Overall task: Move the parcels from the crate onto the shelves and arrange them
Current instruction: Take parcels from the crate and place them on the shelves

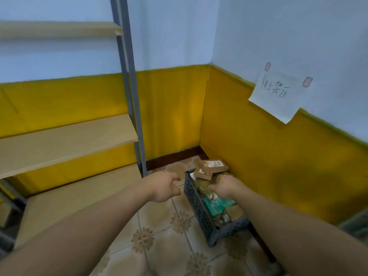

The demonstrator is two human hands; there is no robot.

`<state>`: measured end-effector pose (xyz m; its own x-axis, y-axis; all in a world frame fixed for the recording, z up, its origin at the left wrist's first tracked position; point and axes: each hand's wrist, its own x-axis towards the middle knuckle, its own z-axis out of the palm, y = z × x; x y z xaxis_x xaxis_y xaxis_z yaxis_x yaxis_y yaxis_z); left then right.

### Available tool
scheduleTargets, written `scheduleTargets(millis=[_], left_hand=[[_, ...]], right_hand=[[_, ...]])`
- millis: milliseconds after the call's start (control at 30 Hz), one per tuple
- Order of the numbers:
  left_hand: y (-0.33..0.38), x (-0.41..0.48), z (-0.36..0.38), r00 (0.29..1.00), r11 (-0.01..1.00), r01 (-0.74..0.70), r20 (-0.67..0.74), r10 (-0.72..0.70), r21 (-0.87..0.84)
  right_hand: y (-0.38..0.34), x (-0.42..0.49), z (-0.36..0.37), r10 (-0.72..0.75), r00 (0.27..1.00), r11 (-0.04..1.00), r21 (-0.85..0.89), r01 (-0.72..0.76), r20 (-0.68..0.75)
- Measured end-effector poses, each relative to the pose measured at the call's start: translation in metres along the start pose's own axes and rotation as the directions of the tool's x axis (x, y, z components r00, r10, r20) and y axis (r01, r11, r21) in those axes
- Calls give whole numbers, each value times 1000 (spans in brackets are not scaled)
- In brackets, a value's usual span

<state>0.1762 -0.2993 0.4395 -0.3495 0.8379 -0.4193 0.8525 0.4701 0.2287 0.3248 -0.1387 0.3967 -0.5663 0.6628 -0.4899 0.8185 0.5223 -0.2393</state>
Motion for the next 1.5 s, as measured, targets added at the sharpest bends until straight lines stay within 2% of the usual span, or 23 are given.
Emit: scheduleTargets(millis=[133, 233, 567, 667, 800, 933, 1067, 1233, 1367, 1500], left_hand=[[-36, 70, -30, 992, 994, -97, 80, 94, 45], [-48, 121, -49, 975, 984, -158, 169, 144, 76], [-23, 284, -65, 906, 970, -243, 362, 220, 19], [-22, 337, -57, 875, 965, -258, 435, 212, 48], [-23, 409, -45, 841, 962, -269, 496, 215, 39], [-23, 487, -24, 815, 948, -310, 535, 223, 76], [-13, 564, 6, 786, 904, -409, 550, 283, 120], [-10, 642, 56, 744, 879, -468, 577, 337, 90], [-24, 705, 119, 803, 903, -418, 504, 318, 96], [-49, 769, 183, 882, 942, -325, 388, 269, 85]], right_hand=[[-13, 54, -8, 145, 989, 978, 153, -141, -13], [-16, 75, -21, 207, 978, 958, 201, -205, 13], [43, 194, -49, 386, 921, 863, 335, -379, 49], [61, 226, -45, 395, 915, 838, 377, -396, 83], [76, 255, -43, 370, 903, 812, 396, -429, 219], [95, 293, -25, 458, 857, 714, 476, -513, 236], [111, 335, 2, 549, 792, 585, 554, -592, 266], [127, 398, 54, 575, 748, 436, 650, -622, 331], [142, 453, 113, 608, 715, 314, 722, -617, 347], [149, 492, 159, 653, 695, 300, 741, -601, 299]])
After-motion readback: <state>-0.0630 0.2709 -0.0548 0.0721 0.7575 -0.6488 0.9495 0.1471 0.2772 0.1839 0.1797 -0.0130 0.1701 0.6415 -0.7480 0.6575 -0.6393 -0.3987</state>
